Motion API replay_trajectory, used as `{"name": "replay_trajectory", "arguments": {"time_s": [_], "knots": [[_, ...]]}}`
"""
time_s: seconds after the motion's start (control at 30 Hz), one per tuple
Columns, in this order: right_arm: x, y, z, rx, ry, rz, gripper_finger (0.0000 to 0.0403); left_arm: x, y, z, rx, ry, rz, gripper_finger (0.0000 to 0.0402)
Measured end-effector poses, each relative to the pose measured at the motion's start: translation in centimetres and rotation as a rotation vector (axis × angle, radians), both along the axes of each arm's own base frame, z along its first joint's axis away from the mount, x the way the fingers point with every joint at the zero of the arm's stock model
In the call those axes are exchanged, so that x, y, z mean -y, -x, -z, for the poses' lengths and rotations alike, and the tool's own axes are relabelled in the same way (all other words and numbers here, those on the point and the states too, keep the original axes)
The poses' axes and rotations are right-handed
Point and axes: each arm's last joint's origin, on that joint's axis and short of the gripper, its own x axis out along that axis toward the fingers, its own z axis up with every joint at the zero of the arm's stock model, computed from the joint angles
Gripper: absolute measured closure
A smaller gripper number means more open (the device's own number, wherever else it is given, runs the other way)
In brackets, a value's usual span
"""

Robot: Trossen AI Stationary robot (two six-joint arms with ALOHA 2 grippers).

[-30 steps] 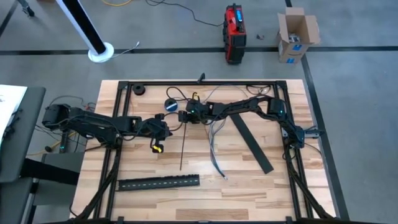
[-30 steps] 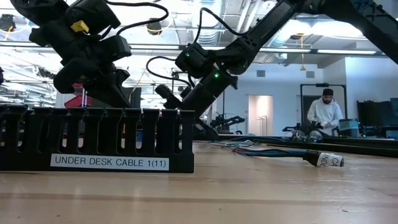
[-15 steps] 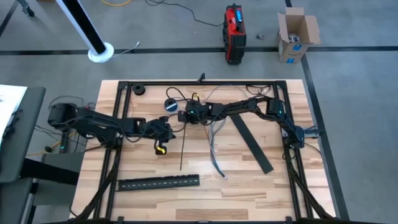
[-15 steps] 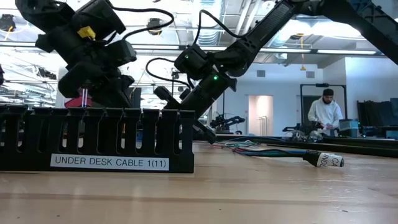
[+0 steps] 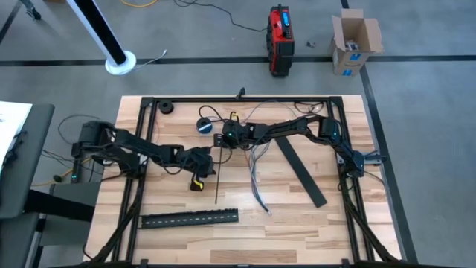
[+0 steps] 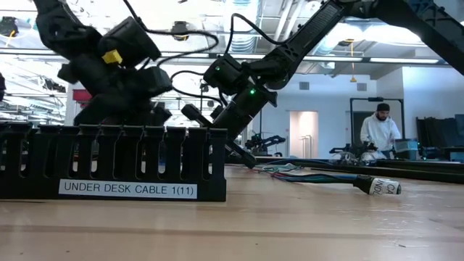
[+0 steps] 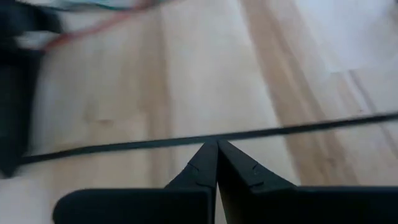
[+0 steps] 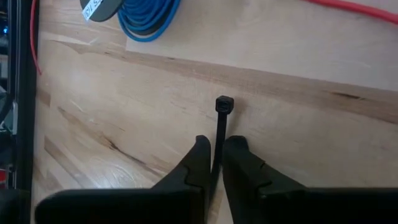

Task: Ziptie cables
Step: Wrap the cable wires with the black zip tie

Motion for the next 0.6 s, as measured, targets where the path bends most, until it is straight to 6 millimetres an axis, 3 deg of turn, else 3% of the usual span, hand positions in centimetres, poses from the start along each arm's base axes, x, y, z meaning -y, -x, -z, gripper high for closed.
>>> {"name": "replay_trajectory", "arguments": {"time_s": [0.2, 0.6], "knots": [[0.00, -0.05, -0.04, 0.006, 0.003, -0.005, 0.0368, 0.08, -0.23, 0.97, -0.036, 0.019, 0.018, 0.0402], [-0.01, -0.09, -0.08, 0.013, 0.006, -0.008, 0.0367, 0.16, -0.83, 0.45, 0.049, 0.040, 0.042, 0.0402]]}}
